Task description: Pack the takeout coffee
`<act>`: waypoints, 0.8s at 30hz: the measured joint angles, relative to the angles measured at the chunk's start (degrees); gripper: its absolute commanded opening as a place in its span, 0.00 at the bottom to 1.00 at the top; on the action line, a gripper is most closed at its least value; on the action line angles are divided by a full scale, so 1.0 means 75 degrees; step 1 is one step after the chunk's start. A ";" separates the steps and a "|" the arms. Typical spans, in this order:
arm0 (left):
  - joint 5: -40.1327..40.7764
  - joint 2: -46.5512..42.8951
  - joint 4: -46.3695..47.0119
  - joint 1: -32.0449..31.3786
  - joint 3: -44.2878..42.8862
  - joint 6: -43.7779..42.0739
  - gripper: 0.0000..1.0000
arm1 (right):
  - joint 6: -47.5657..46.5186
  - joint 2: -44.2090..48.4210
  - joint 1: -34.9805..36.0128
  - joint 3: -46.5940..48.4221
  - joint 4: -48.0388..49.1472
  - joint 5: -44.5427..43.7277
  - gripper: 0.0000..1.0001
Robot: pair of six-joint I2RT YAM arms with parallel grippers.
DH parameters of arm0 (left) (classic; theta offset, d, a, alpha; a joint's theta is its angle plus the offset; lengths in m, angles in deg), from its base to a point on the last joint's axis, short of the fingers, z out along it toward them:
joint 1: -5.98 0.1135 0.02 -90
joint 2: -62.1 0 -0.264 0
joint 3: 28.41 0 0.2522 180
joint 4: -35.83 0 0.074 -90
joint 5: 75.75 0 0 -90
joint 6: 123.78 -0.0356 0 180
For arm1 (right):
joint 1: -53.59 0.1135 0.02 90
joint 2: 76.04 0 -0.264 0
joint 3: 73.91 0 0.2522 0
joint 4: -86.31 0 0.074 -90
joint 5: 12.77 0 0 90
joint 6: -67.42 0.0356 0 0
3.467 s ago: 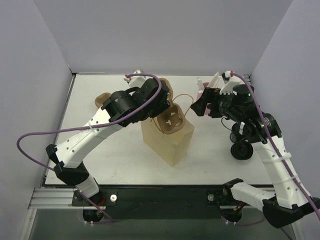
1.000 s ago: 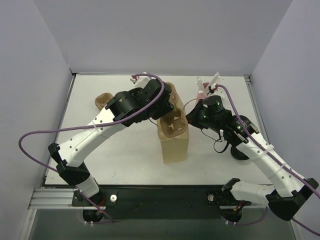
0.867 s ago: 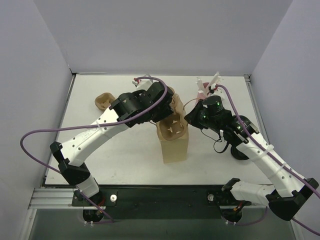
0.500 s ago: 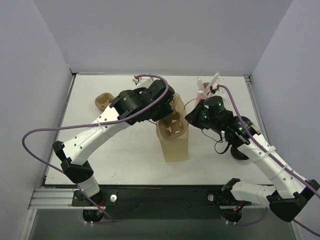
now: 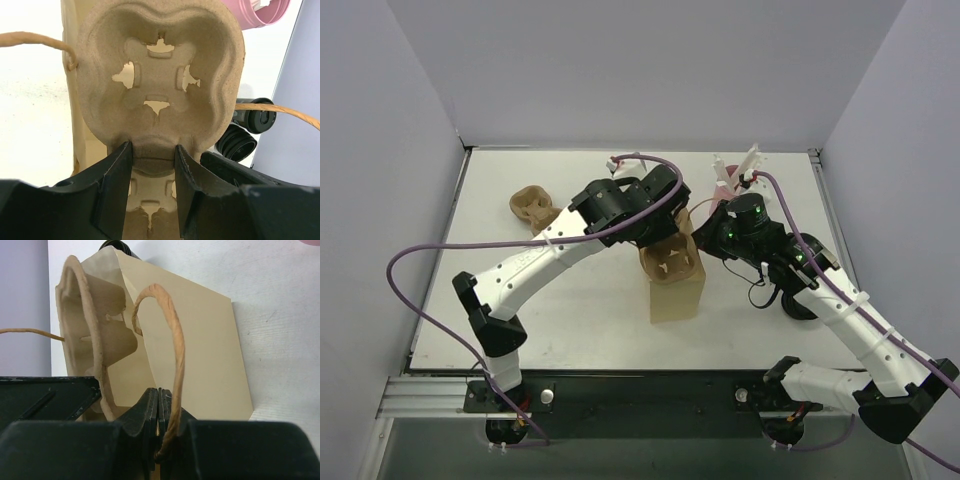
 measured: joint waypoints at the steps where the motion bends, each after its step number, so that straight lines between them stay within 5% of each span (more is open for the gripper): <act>1: 0.0000 0.0050 -0.0003 -0.0012 -0.0032 -0.0003 0.20 | 0.0000 0.0000 0.0000 -0.0006 -0.0003 0.0000 0.00; 24: 0.0370 0.0423 -0.0184 0.0067 -0.0545 -0.0041 0.19 | -0.0082 0.0254 0.0000 -0.0152 0.0000 -0.0003 0.00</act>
